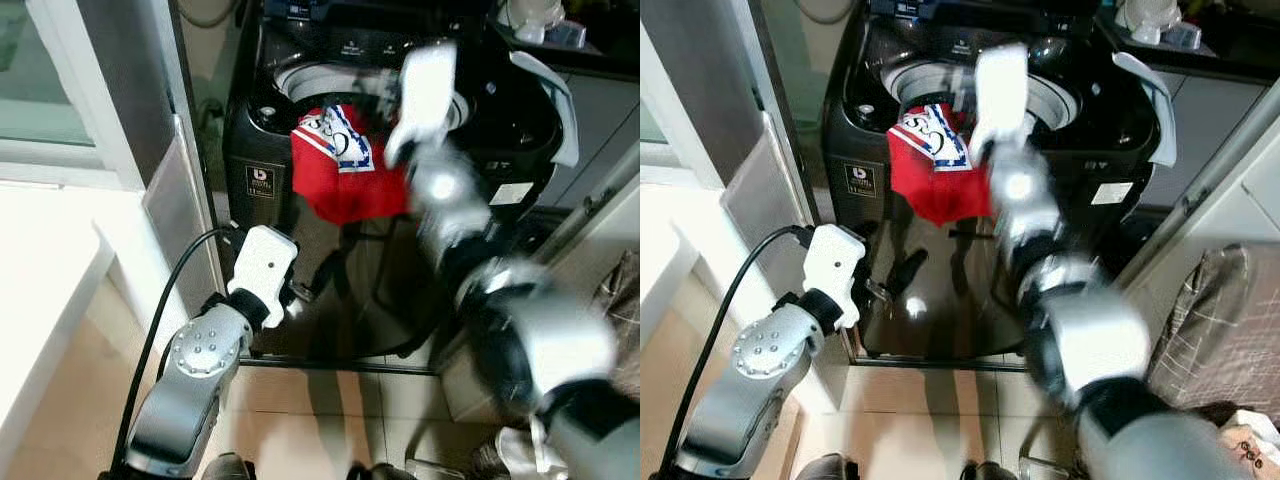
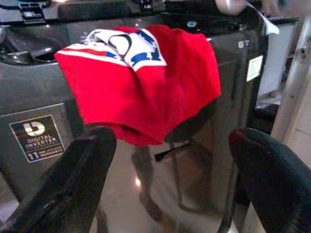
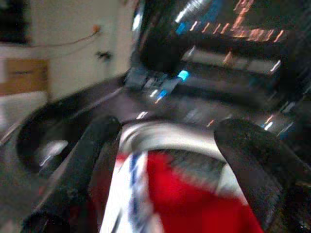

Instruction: Clothes washing

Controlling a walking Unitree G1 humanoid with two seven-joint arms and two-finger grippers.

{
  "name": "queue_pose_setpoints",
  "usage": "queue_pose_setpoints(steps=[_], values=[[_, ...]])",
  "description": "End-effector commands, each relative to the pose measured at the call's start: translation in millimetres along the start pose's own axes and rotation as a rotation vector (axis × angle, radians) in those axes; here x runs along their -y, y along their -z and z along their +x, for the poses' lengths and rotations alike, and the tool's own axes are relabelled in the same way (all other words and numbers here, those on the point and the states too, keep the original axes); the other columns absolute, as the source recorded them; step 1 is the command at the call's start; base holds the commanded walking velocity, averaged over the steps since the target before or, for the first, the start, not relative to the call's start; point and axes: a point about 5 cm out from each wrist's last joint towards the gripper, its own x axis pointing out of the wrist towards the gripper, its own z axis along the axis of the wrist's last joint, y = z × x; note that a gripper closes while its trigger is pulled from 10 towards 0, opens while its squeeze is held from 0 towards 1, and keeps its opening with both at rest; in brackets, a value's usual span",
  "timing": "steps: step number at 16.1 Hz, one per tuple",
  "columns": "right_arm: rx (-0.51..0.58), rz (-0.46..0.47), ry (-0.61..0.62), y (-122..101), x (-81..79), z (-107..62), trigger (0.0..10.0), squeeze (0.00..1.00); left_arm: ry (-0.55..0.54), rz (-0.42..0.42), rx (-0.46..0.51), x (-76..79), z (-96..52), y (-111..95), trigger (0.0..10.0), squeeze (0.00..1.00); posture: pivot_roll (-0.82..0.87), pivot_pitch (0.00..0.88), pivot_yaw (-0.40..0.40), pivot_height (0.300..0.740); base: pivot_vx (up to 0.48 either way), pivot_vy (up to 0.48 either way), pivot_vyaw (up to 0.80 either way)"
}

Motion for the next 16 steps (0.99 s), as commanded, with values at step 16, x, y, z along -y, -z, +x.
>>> queue_pose_setpoints(steps=[16], values=[[-0.536,0.022,-0.103,95.7,-28.5,-48.1,10.0,0.0,-0.064,-0.139,0.024,-2.4,-43.1,-30.9,10.0,0.0,0.26,0.077,-0.083,0.74,0.0,0.0,0.0]])
